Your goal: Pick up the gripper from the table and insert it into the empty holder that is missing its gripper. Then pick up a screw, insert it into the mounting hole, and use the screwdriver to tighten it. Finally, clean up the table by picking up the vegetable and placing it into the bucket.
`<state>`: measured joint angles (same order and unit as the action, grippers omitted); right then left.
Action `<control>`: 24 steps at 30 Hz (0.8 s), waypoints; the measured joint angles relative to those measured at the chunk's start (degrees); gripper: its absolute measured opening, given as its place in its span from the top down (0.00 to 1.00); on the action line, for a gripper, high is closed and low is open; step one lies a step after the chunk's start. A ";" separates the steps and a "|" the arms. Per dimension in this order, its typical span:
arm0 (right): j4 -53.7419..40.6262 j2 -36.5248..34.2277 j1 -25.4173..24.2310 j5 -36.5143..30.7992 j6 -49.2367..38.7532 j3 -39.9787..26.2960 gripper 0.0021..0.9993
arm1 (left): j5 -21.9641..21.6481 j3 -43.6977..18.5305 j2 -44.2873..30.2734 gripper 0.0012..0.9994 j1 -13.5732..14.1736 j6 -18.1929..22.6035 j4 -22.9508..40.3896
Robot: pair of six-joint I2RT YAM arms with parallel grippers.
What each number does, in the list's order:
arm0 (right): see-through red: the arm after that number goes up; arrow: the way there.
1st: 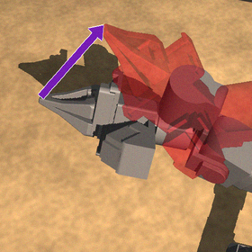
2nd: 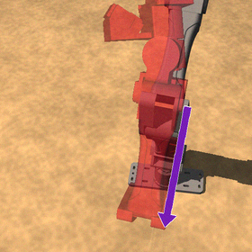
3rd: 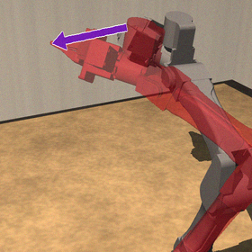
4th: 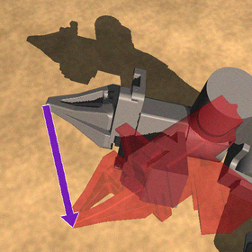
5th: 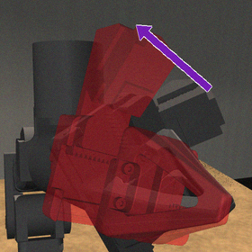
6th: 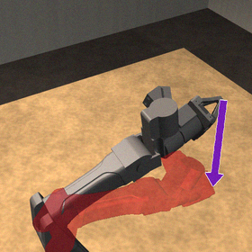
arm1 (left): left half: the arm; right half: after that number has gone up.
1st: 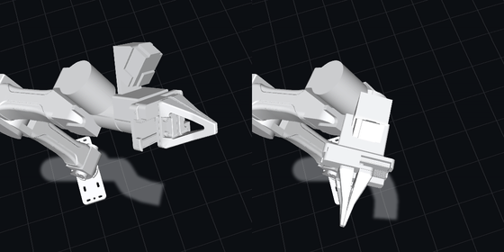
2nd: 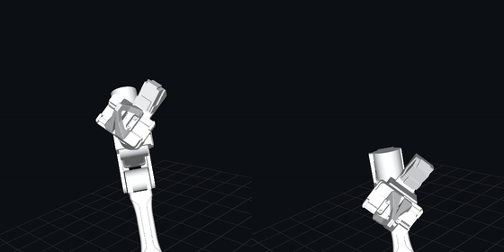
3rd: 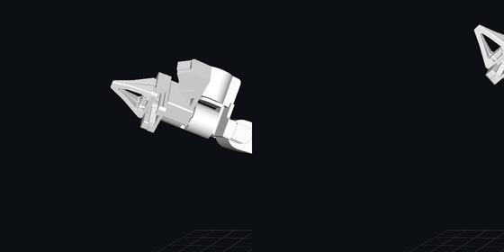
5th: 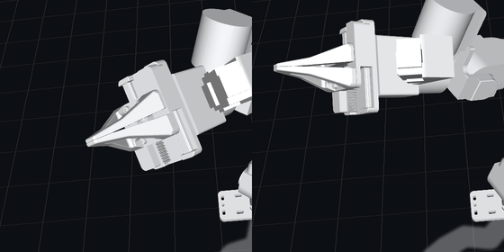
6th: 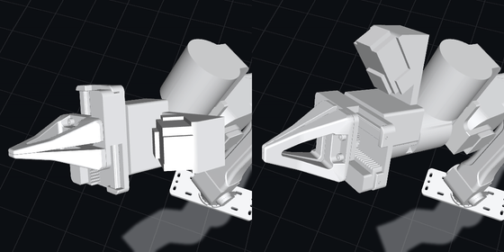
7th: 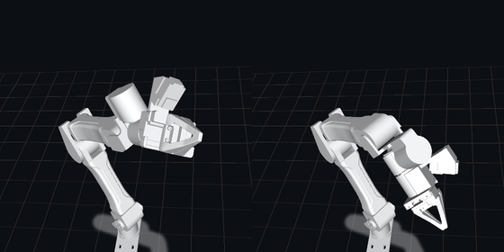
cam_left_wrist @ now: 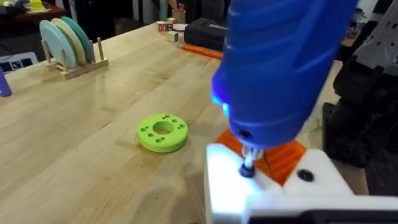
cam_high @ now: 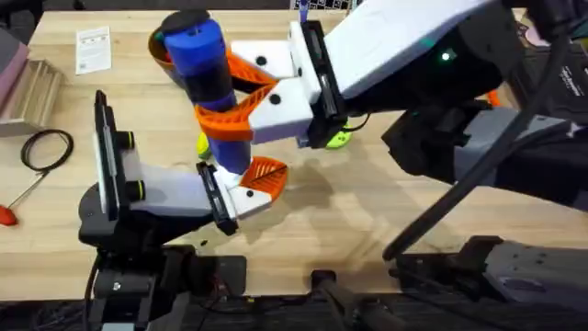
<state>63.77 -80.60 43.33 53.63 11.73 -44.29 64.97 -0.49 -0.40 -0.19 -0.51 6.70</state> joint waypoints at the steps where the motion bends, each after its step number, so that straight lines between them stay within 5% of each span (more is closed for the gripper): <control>1: -0.16 0.00 0.00 0.00 -0.10 0.00 0.98 | 0.00 0.00 -0.01 1.00 0.00 0.00 0.02; 24: -0.26 0.00 0.00 0.60 -0.19 -0.01 0.98 | 0.02 0.00 0.00 1.00 0.00 0.02 0.00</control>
<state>63.51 -80.60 43.33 54.22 11.54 -44.30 64.99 -0.49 -0.40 -0.19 -0.49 6.70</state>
